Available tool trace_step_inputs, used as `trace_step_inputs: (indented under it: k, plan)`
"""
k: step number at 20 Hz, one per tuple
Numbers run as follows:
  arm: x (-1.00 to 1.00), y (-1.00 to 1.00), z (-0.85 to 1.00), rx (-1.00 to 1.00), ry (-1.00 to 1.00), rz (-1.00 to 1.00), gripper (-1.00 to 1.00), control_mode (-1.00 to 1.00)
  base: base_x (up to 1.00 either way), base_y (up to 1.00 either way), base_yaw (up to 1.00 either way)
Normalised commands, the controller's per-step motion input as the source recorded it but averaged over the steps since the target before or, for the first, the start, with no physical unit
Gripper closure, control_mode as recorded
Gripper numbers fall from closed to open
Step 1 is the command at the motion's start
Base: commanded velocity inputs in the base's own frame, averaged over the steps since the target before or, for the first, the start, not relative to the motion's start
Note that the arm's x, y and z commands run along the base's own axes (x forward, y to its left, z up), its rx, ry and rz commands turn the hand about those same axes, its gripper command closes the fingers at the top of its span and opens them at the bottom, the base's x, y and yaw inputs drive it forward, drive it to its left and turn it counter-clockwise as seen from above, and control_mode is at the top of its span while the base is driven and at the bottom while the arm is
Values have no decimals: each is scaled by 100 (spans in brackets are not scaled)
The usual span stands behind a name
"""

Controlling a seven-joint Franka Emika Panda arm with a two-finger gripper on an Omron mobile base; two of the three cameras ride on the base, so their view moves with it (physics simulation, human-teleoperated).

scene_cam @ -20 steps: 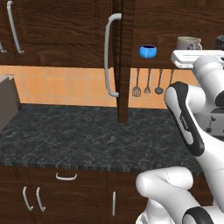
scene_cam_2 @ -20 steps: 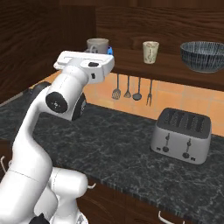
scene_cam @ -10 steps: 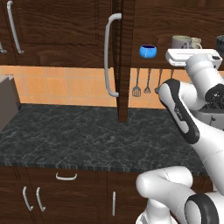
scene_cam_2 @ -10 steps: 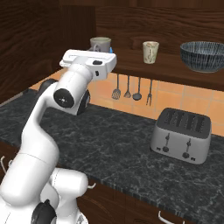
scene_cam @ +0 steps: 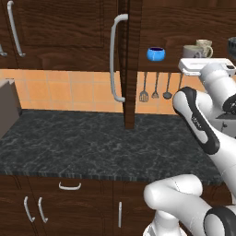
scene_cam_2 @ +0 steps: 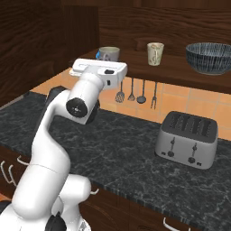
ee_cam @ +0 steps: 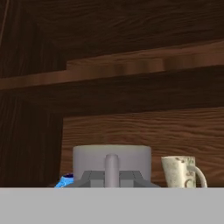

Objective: Gather all objects into one cabinet and sort the glasses and bowls to opposite sides.

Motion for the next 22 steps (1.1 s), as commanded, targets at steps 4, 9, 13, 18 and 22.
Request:
trace_step_inputs:
  k: [4,9,13,18,22]
  plan:
    - [33,-1,-20,0,8,4,100,-100,0,0,0]
    - [66,-4,-24,0,8,2,100,-100,0,0,0]
    - [64,-16,-32,0,-2,0,100,-100,0,0,0]
    - [20,-19,-16,-6,-19,0,100,-100,0,0,0]
    - [34,-13,-3,0,-4,0,100,-100,0,0,0]
